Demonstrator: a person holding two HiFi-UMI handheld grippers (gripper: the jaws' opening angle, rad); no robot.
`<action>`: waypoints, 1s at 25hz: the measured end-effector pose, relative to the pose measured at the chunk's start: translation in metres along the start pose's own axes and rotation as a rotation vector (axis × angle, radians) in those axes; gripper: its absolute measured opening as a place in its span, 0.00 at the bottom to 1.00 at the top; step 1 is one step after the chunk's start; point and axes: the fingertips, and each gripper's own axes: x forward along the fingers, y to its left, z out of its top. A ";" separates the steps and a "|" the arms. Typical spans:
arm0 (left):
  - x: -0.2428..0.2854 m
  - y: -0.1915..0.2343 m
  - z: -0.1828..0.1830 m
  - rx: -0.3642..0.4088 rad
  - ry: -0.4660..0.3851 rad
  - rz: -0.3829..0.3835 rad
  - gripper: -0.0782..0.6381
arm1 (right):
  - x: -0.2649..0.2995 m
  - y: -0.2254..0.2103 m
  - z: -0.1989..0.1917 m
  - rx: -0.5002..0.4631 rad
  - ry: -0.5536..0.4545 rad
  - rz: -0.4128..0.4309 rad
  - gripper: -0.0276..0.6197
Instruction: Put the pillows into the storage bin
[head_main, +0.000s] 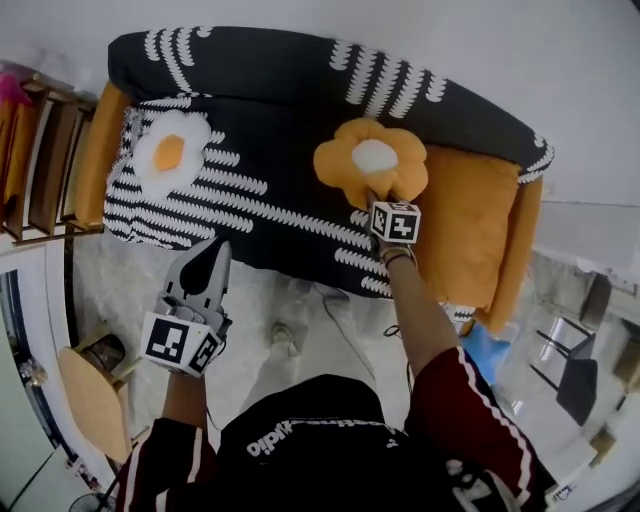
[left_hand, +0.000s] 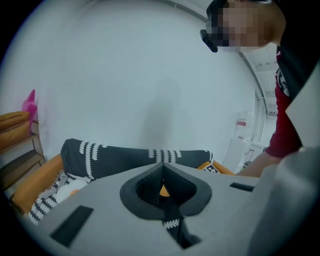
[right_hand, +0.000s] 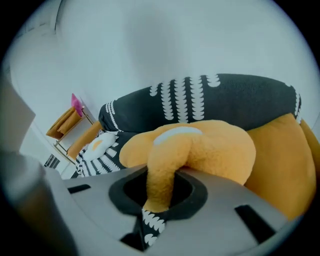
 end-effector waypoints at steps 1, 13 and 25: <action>-0.010 0.000 0.004 0.003 -0.013 0.006 0.12 | -0.011 0.005 0.003 -0.003 -0.008 0.000 0.13; -0.141 -0.015 0.045 0.057 -0.159 0.005 0.12 | -0.156 0.086 0.015 -0.036 -0.135 -0.020 0.13; -0.269 -0.040 0.056 0.077 -0.280 -0.026 0.12 | -0.284 0.184 -0.007 -0.085 -0.269 -0.021 0.13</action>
